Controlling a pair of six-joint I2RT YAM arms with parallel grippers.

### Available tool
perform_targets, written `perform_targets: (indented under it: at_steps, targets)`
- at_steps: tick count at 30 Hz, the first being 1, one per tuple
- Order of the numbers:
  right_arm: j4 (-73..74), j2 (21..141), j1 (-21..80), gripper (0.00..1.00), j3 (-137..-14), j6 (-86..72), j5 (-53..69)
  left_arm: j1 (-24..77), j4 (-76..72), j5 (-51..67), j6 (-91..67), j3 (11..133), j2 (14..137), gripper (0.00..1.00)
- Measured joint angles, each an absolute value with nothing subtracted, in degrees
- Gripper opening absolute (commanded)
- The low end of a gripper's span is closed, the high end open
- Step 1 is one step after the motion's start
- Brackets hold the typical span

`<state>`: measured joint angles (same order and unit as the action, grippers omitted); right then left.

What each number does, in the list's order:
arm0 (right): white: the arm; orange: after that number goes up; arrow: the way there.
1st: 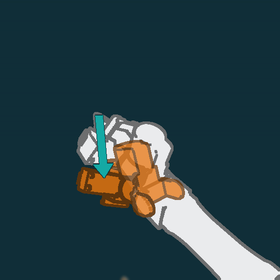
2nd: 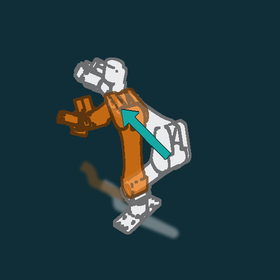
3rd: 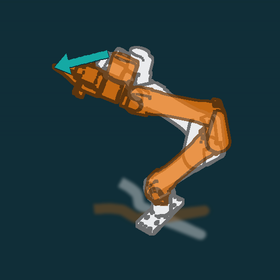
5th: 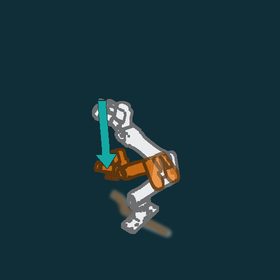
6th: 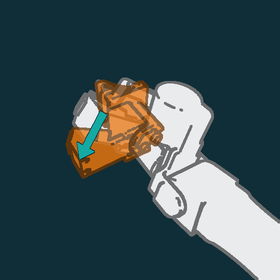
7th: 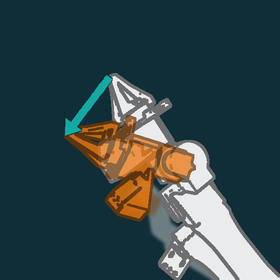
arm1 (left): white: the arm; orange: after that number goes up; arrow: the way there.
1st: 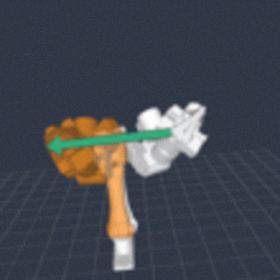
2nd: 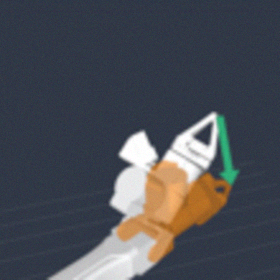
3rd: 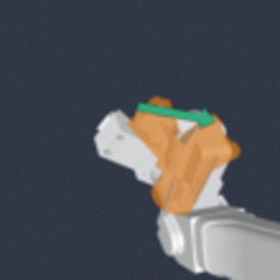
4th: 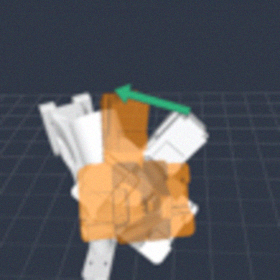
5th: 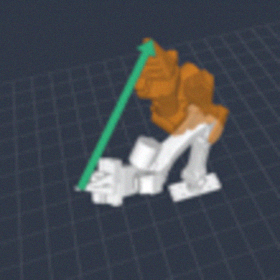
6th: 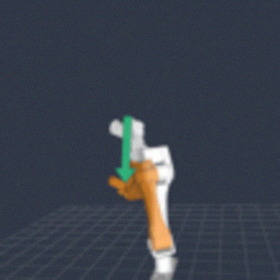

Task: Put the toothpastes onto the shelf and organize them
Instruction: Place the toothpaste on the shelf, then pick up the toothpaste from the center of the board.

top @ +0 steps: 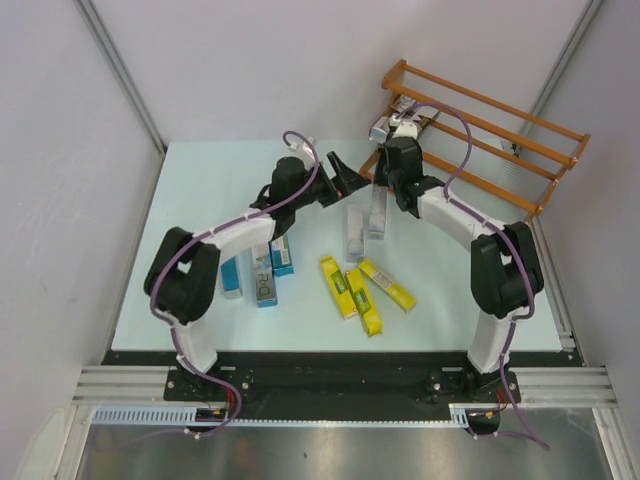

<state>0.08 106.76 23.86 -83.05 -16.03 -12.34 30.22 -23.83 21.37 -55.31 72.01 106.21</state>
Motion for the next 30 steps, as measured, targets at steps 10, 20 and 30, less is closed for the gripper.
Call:
perform_targets:
  at_steps: [10,20,30]
  targets:
    - [3.38,91.09,34.79,0.09,-70.48,-17.8,-18.59,30.22,-5.17,7.18,-38.35,58.59,84.55,1.0]
    - [5.48,72.69,43.81,0.74,-53.82,-22.33,-21.69,31.16,10.72,-7.03,-30.96,50.0,75.59,1.0]
    - [5.23,59.64,43.72,1.0,-43.55,-23.79,-21.65,32.4,17.54,-16.97,-26.74,49.82,73.34,1.0]
